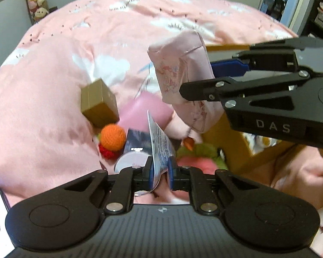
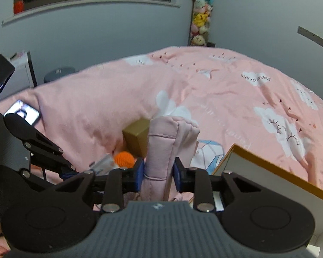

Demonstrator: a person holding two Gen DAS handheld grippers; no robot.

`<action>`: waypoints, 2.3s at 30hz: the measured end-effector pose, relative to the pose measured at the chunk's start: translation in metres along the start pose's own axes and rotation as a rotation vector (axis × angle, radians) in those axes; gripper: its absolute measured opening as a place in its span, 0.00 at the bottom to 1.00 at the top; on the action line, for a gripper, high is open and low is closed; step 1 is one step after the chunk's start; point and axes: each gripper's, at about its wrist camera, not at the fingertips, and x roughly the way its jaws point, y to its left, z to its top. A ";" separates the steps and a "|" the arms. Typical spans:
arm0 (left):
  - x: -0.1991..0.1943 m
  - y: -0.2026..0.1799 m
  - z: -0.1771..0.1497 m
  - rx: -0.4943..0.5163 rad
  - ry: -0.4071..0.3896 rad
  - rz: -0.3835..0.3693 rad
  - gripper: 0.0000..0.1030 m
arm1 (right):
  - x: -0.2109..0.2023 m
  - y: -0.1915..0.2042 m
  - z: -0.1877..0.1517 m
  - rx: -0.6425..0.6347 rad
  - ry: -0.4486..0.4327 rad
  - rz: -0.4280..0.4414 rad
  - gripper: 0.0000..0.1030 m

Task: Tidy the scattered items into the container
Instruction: 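Carry the pink pouch with the right tool while the left tool carries the tube to the box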

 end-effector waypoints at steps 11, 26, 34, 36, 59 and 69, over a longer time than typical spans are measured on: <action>-0.027 0.012 0.017 -0.079 -0.121 -0.012 0.13 | -0.046 -0.031 0.018 0.104 -0.093 0.016 0.30; -0.066 -0.019 0.066 -0.044 -0.290 -0.161 0.13 | -0.118 -0.101 0.003 0.206 -0.039 -0.077 0.30; -0.046 -0.045 0.091 0.005 -0.294 -0.185 0.13 | -0.110 -0.133 -0.020 0.380 -0.027 -0.125 0.30; -0.039 -0.049 0.094 0.013 -0.291 -0.180 0.13 | -0.100 -0.138 -0.022 0.460 -0.035 -0.112 0.30; -0.020 -0.050 0.100 0.038 -0.259 -0.176 0.13 | 0.004 -0.100 0.005 -0.552 0.362 0.152 0.29; -0.016 -0.046 0.099 0.013 -0.244 -0.181 0.13 | 0.051 -0.080 -0.015 -0.847 0.484 0.135 0.32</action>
